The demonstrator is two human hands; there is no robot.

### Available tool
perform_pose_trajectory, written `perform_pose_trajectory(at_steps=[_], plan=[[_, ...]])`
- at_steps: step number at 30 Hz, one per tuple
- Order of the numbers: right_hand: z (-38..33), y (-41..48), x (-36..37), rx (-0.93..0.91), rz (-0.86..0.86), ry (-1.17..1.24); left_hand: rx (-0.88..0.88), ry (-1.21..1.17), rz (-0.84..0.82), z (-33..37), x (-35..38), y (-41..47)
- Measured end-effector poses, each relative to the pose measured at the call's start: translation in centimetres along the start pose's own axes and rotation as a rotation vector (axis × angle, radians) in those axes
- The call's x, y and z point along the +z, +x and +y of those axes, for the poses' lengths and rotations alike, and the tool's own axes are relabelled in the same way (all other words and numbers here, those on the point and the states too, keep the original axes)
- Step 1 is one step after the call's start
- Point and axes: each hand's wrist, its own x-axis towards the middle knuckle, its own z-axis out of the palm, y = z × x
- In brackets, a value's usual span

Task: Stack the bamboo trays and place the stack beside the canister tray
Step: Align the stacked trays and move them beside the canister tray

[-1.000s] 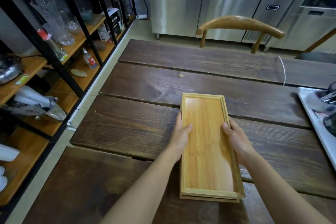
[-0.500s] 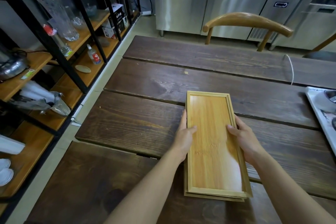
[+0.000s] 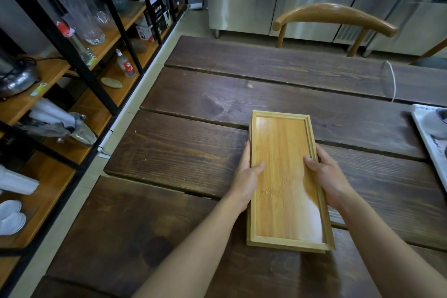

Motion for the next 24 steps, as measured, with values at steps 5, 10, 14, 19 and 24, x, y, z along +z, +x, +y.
perform_pose_trajectory(at_steps=[5, 10, 14, 19, 24], plan=[[-0.04, -0.06, 0.06, -0.004, -0.005, -0.013, 0.005, -0.001, 0.003, -0.35, -0.03, -0.21], [0.11, -0.01, 0.08, 0.001, -0.001, -0.015, 0.01, 0.027, 0.018, -0.36, 0.08, -0.26], [0.27, 0.09, 0.11, -0.007, 0.007, -0.028, 0.019, 0.062, 0.029, -0.42, 0.2, -0.22], [0.28, 0.23, 0.33, -0.023, 0.022, -0.054, 0.03, 0.114, 0.071, -0.47, 0.48, -0.04], [0.31, 0.32, 0.45, -0.021, 0.032, -0.063, 0.031, 0.119, 0.069, -0.42, 0.45, -0.04]])
